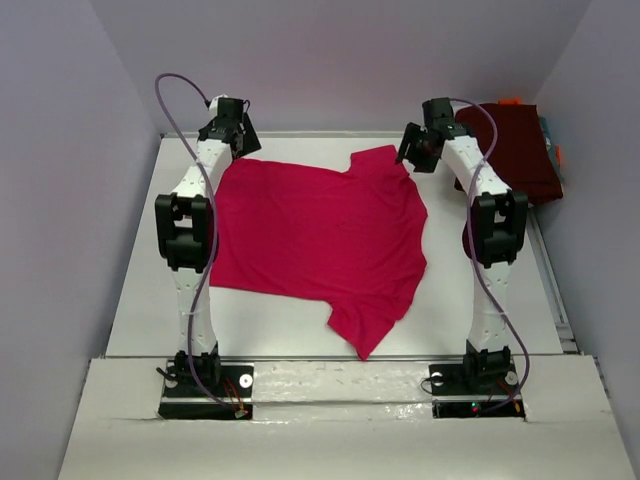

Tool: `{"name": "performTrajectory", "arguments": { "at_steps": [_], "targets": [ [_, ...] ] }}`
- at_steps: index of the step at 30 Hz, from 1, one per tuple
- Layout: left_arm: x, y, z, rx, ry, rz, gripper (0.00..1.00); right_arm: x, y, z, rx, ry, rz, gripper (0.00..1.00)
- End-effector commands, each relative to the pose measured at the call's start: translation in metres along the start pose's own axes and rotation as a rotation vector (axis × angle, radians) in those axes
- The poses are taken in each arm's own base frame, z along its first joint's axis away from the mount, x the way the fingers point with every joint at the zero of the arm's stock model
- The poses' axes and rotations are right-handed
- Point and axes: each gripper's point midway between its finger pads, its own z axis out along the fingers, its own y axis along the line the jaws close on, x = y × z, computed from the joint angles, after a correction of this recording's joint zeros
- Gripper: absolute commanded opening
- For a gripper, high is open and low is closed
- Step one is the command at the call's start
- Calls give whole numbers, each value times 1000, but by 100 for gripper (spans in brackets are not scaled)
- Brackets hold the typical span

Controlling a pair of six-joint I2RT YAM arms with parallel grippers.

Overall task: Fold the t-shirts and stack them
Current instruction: Grap the side of the flattened tshirt furthest away from the robot with both arms

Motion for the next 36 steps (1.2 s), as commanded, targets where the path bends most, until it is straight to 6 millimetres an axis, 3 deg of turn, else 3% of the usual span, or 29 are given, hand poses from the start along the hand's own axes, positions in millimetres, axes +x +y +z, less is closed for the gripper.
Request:
{"name": "performTrajectory", "arguments": {
  "at_steps": [1, 2, 5, 6, 11, 14, 17, 20, 21, 22, 27, 36],
  "targets": [
    [-28, -15, -44, 18, -62, -112, 92, 13, 22, -31, -124, 35, 56, 66],
    [-20, -23, -53, 25, -42, -85, 92, 21, 21, -32, -126, 49, 83, 65],
    [-4, -21, -67, 4, 25, -50, 92, 58, 19, -42, -127, 149, 147, 64],
    [10, -19, -78, -5, 69, -19, 92, 81, 18, -53, -116, 221, 140, 64],
    [69, 0, -100, -10, 194, 7, 91, 135, 23, -84, -98, 362, 60, 64],
    [103, 21, -121, -2, 229, 12, 90, 150, 30, -110, -58, 387, -1, 64],
    [122, 42, -132, -34, 249, 52, 91, 163, 36, -121, -63, 420, -26, 64],
    [138, 66, -138, -97, 258, 95, 91, 190, 38, -133, -60, 466, -77, 64],
    [142, 71, -139, -119, 266, 102, 91, 196, 31, -135, -42, 474, -78, 64],
    [145, 75, -140, -131, 272, 106, 91, 215, 22, -134, -20, 507, -86, 64],
    [155, 73, -130, -121, 302, 136, 92, 246, -6, -143, 23, 512, -60, 64],
    [169, 75, -110, -139, 339, 182, 92, 270, -16, -129, 13, 534, -26, 64]
  ]
}}
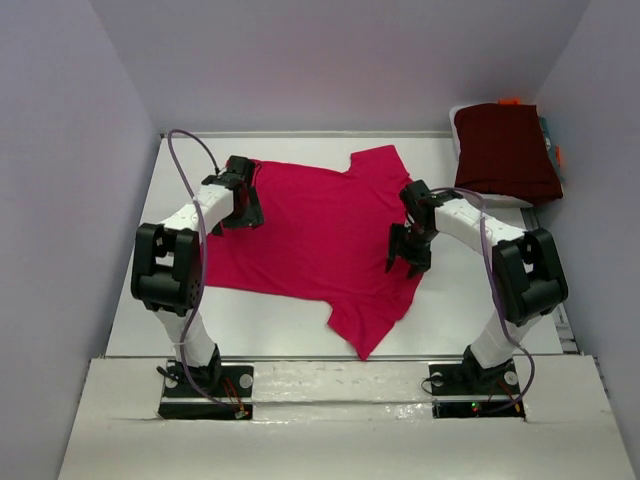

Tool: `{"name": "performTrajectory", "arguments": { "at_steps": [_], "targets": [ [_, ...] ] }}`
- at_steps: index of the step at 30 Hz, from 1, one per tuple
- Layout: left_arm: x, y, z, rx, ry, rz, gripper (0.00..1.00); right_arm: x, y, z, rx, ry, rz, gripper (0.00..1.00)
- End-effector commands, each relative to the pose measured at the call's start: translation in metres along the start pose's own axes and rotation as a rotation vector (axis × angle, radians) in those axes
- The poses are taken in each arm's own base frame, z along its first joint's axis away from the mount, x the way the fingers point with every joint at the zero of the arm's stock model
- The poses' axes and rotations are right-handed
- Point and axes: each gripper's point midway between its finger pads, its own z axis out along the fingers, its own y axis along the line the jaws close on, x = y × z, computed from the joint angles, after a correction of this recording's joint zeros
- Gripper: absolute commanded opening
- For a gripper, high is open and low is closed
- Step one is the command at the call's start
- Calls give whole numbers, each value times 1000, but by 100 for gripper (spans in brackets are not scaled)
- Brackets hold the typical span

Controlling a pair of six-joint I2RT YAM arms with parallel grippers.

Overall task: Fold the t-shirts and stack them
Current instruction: Grap the side of the flattened tshirt furthest away from the robot with both arms

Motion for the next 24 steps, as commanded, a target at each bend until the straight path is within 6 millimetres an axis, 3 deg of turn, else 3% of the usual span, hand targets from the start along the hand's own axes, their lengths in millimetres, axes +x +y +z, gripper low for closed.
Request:
{"name": "performTrajectory", "arguments": {
  "at_steps": [1, 7, 14, 19, 24],
  "targets": [
    [-5, 1, 4, -14, -14, 16, 92, -15, 12, -3, -60, -72, -1, 64],
    [-5, -7, 14, -6, 11, 8, 92, -18, 16, 5, -69, -52, 1, 64],
    [16, -11, 26, 16, 101, -13, 92, -22, 21, 11, -75, -21, -11, 64],
    [42, -8, 31, 16, 168, -27, 92, -6, 11, 28, -58, 48, -2, 62],
    [65, -2, 26, 16, 230, -41, 92, 9, 2, 29, -38, 88, 6, 62]
  ]
}}
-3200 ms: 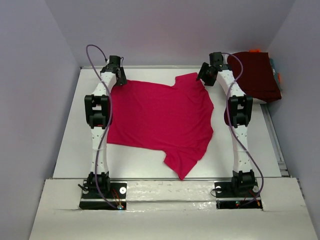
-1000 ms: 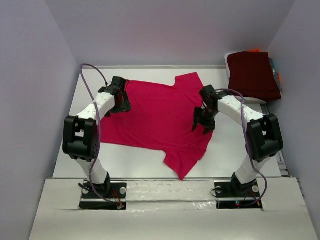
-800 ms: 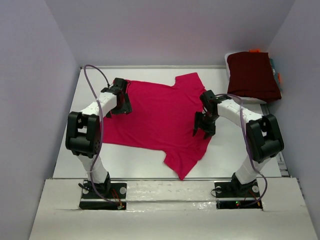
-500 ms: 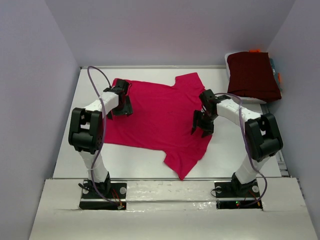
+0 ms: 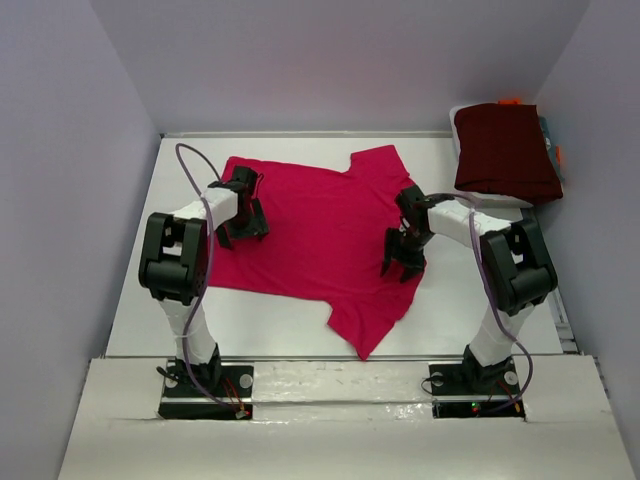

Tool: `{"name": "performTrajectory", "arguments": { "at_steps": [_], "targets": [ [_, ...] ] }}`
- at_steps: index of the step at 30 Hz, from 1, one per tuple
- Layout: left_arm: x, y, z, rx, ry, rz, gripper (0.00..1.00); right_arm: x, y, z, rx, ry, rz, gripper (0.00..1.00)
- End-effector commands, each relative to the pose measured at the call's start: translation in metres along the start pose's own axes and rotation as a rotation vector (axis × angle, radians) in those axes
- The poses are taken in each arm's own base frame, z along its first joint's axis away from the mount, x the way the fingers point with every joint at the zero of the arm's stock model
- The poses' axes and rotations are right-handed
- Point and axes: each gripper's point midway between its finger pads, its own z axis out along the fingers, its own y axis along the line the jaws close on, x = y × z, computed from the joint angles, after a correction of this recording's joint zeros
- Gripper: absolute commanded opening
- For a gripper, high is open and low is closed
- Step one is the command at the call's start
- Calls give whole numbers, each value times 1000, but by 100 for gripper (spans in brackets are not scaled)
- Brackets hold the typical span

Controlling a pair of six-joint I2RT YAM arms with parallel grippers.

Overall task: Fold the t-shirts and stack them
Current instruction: Grap the side of the flattened tshirt furthest away from the robot with both arms

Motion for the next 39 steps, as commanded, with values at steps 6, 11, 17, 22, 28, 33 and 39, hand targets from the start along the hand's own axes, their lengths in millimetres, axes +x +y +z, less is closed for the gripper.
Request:
{"name": "performTrajectory", "arguments": {
  "at_steps": [6, 11, 17, 22, 28, 33, 39],
  "targets": [
    [58, 8, -17, 76, 168, -53, 92, 34, -15, -6, 20, 95, -4, 62],
    [79, 12, -25, 103, 207, -57, 91, 50, -22, -9, 27, 139, -2, 62],
    [105, 26, -24, 84, 247, -42, 92, 76, -29, -15, 14, 194, 12, 62],
    [104, 30, -22, 72, 245, -35, 92, 90, -37, -17, 27, 223, 27, 62],
    [94, 25, -24, 87, 230, -25, 92, 104, -45, -13, 48, 252, 33, 60],
    [83, 18, -24, 103, 213, -20, 92, 83, -45, -13, 94, 178, 37, 60],
    [67, 13, -28, 113, 185, -3, 92, 68, -47, -3, 114, 101, 87, 61]
  ]
}}
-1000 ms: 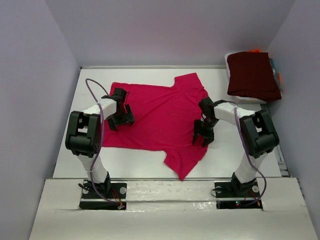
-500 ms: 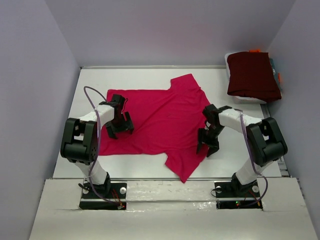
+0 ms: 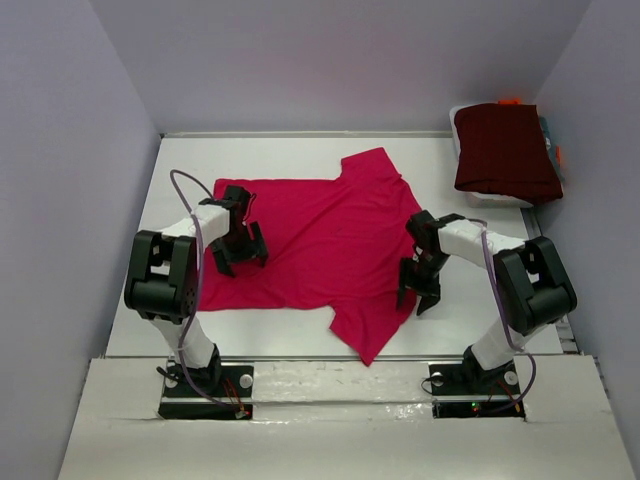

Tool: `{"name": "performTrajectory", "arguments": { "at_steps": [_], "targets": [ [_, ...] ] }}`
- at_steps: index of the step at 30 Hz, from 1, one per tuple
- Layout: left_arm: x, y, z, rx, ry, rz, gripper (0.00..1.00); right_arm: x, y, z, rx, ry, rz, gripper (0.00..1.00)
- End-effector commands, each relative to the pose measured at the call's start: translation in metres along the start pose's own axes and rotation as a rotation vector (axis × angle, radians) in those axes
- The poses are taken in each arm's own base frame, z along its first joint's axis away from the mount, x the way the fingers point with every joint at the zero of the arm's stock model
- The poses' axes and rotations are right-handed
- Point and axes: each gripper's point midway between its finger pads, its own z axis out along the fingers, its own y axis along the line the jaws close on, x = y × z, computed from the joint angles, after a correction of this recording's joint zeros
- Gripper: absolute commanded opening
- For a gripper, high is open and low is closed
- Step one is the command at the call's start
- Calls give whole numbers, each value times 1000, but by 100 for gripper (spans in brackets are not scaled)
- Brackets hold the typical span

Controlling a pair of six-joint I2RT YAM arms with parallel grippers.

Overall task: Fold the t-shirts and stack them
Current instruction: Grap the side of the flattened tshirt furthest away from the robot with both arms

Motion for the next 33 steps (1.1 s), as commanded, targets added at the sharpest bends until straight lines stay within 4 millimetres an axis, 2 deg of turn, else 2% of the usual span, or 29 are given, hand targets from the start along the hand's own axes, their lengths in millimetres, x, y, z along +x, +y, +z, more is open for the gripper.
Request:
{"name": "performTrajectory", "arguments": {
  "at_steps": [1, 8, 10, 11, 14, 15, 18, 20, 33],
  "targets": [
    [-11, -6, -7, 14, -7, 25, 92, -22, 6, 1, 9, -93, 40, 60],
    [-19, -7, -9, 19, -13, 27, 92, -35, 10, 19, 13, -82, 53, 59],
    [-21, -9, -10, 25, -15, 25, 92, -39, 9, 22, 24, -88, 56, 53],
    [-22, -9, -10, 24, -15, 25, 92, -42, 10, 23, 24, -92, 60, 50],
    [-23, -10, -11, 26, -16, 28, 92, -42, 11, 24, 24, -82, 68, 31],
    [-22, -9, -11, 23, -14, 27, 92, -42, 11, 23, 27, -87, 71, 21],
    [-21, -9, -10, 21, -14, 29, 92, -38, 5, 17, 46, -100, 80, 11],
    [-20, -8, -9, 20, -7, 29, 92, -30, 0, 14, 60, -92, 83, 8],
    [-1, -1, -6, 15, 32, 22, 92, 21, -22, -15, 75, -53, 104, 7]
  ]
}}
